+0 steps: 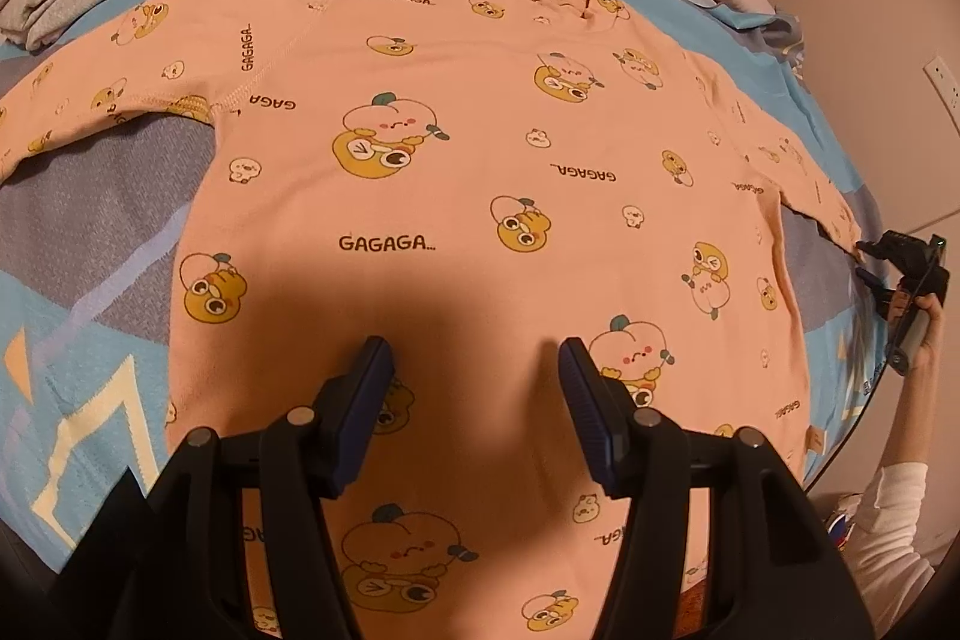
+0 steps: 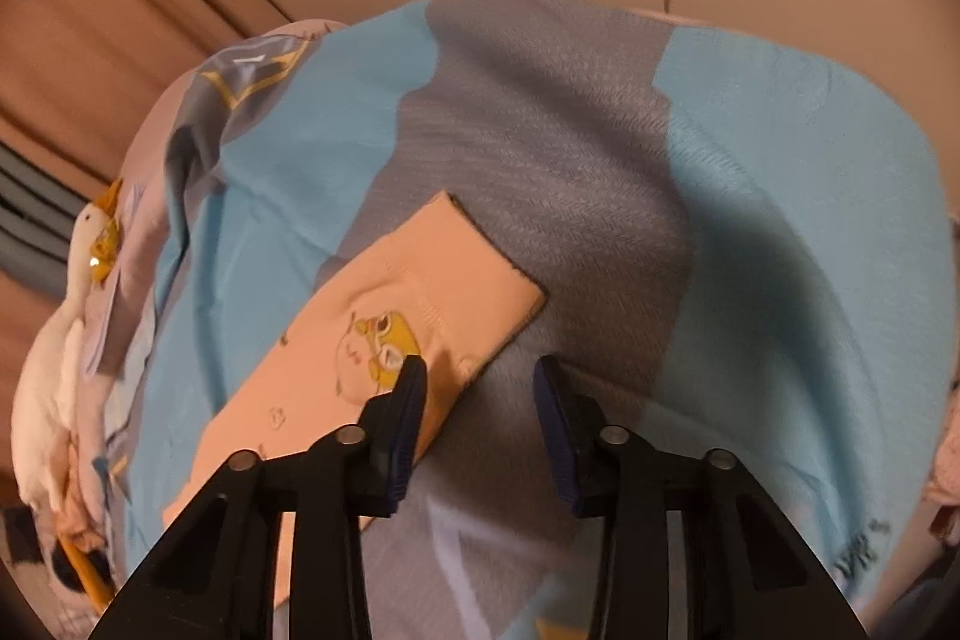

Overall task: Fold small clothes
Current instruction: 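Reach the right gripper to a sleeve cuff and close on it, then lift the sleeve with the right gripper and fold it across the body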

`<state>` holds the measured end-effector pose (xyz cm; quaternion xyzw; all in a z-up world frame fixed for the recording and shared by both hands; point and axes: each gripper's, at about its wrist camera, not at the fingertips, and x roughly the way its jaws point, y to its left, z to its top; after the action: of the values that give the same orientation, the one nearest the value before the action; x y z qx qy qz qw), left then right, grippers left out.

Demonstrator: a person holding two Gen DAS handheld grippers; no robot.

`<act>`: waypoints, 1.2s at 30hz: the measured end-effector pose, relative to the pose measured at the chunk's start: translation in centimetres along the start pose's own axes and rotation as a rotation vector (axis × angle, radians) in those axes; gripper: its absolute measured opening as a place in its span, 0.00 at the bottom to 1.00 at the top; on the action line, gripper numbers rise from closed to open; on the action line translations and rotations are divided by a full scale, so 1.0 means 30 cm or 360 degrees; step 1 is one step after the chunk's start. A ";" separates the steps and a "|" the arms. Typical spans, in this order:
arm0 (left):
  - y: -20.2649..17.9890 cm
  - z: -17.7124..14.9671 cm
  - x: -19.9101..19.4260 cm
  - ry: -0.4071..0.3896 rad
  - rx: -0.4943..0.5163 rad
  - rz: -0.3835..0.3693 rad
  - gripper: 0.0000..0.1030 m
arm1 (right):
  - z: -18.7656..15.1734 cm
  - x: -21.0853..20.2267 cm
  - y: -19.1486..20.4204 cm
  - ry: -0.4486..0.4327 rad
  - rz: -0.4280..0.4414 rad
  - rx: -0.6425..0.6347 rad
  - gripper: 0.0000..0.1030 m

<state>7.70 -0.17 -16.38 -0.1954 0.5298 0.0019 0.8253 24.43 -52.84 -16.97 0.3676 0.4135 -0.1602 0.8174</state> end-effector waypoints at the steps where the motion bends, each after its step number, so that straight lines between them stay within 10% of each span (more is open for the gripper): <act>1: 0.003 0.002 0.000 0.0000 -0.0009 -0.0009 0.55 | 0.006 0.005 0.000 -0.0013 0.0006 -0.0001 0.32; 5: 0.010 0.008 -0.002 -0.0002 -0.0033 -0.0038 0.55 | 0.026 0.019 0.003 -0.0037 0.0003 -0.0051 0.08; 23: 0.046 0.063 -0.167 -0.0259 -0.0036 0.0017 0.55 | -0.074 -0.447 0.464 -0.0434 0.0289 -0.0723 0.07; 36: 0.111 0.054 -0.272 -0.0415 -0.0083 0.0073 0.57 | -0.462 -0.494 0.829 -0.0294 0.0579 -0.1273 0.07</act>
<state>4.86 5.10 -9.73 -0.2028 0.4221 0.0598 0.8815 21.79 -26.43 1.08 0.0736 0.2968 0.1265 0.9437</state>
